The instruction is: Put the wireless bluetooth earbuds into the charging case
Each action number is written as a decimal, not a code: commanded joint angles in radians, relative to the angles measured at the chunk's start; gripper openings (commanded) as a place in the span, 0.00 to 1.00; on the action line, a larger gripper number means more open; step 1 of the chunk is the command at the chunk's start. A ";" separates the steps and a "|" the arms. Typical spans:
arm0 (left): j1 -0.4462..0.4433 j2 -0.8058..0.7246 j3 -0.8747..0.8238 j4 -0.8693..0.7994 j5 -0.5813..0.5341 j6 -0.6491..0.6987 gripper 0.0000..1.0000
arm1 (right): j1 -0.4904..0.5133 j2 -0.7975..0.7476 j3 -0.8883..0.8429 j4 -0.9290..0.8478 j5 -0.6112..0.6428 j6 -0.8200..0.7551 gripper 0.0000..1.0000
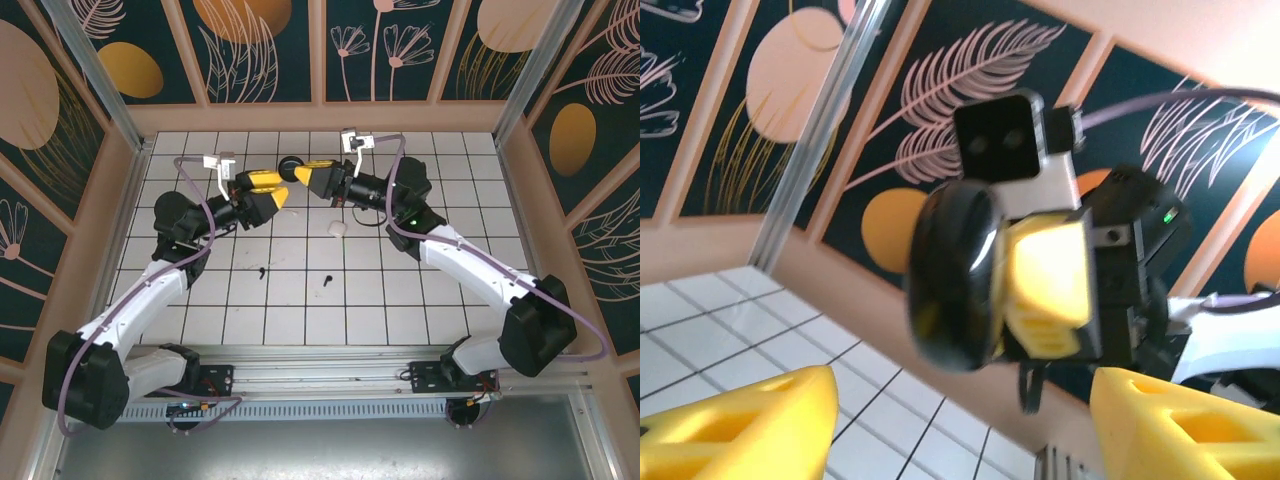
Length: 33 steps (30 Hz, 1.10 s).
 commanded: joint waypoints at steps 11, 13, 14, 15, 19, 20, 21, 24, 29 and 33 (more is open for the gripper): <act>-0.001 0.059 0.003 0.277 -0.003 -0.172 0.51 | 0.027 0.014 -0.013 0.138 0.035 0.073 0.00; -0.001 0.058 0.002 0.272 -0.017 -0.171 0.51 | 0.031 0.018 -0.009 0.140 0.028 0.072 0.00; -0.001 0.058 0.002 0.263 -0.026 -0.170 0.52 | 0.033 0.020 -0.006 0.140 0.026 0.071 0.00; 0.000 0.057 0.004 0.245 -0.034 -0.164 0.52 | 0.035 0.020 -0.007 0.140 0.025 0.068 0.00; -0.001 0.055 0.009 0.188 -0.062 -0.139 0.54 | 0.041 0.019 -0.009 0.141 0.029 0.065 0.00; -0.001 0.058 0.009 0.187 -0.060 -0.139 0.53 | 0.042 0.018 -0.009 0.142 0.031 0.065 0.00; -0.001 0.060 0.013 0.187 -0.059 -0.140 0.52 | 0.043 0.019 -0.010 0.143 0.032 0.066 0.00; -0.002 0.068 0.020 0.194 -0.049 -0.146 0.47 | 0.045 0.017 -0.018 0.158 0.038 0.076 0.00; -0.001 0.078 0.020 0.215 -0.041 -0.153 0.38 | 0.048 0.029 -0.012 0.158 0.022 0.084 0.00; -0.001 0.079 0.019 0.225 -0.035 -0.150 0.27 | 0.047 0.029 -0.014 0.148 0.017 0.083 0.00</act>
